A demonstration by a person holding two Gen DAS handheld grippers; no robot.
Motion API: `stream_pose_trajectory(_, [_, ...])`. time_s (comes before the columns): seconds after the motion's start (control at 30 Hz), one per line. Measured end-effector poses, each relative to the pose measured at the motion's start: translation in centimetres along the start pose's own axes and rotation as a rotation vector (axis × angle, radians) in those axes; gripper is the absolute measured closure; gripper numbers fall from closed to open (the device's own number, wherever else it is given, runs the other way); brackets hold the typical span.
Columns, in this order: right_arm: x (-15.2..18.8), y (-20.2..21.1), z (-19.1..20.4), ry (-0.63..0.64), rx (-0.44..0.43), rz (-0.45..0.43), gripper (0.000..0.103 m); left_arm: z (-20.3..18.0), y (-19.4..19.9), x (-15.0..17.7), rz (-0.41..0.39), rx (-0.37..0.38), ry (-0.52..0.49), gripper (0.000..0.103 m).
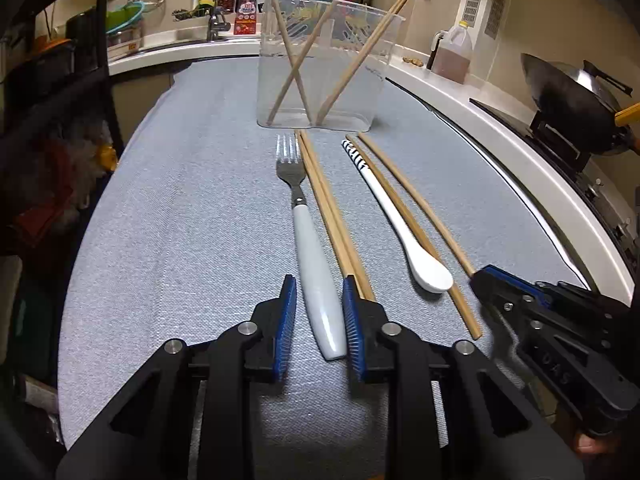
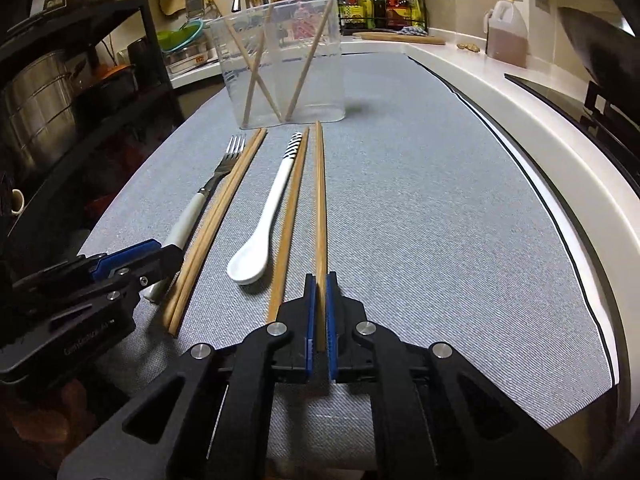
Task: Organize utensils
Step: 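Move the left gripper to the white-handled fork while the right gripper approaches a chopstick, then close the left gripper on the fork handle while the right gripper grasps a chopstick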
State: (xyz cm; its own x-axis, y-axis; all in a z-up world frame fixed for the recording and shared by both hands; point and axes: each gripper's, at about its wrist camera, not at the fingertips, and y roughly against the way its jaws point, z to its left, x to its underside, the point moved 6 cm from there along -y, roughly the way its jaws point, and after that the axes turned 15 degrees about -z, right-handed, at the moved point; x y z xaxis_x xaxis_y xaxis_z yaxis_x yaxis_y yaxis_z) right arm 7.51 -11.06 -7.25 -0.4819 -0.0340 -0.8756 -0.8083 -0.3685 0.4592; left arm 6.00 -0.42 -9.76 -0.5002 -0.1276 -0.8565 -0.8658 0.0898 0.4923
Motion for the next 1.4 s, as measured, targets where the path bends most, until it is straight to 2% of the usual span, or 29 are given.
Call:
stream_pose_trajectory(0.23, [0.4, 0.8, -0.9, -0.025, 0.013, 0.001, 0.097, 3.1, 1.9, 0.2, -0.01, -0.077, 0.011, 0.085])
stream_pose_trajectory(0.4, [0.5, 0.8, -0.6, -0.013, 0.019, -0.005, 0.094, 2.9, 1.9, 0.3, -0.014, -0.085, -0.017, 0.085])
stream_pose_trajectory(1.4, [0.1, -0.1, -0.3, 0.03, 0.041, -0.043, 0.096, 2.5, 0.6, -0.2, -0.037, -0.1, -0.011, 0.083])
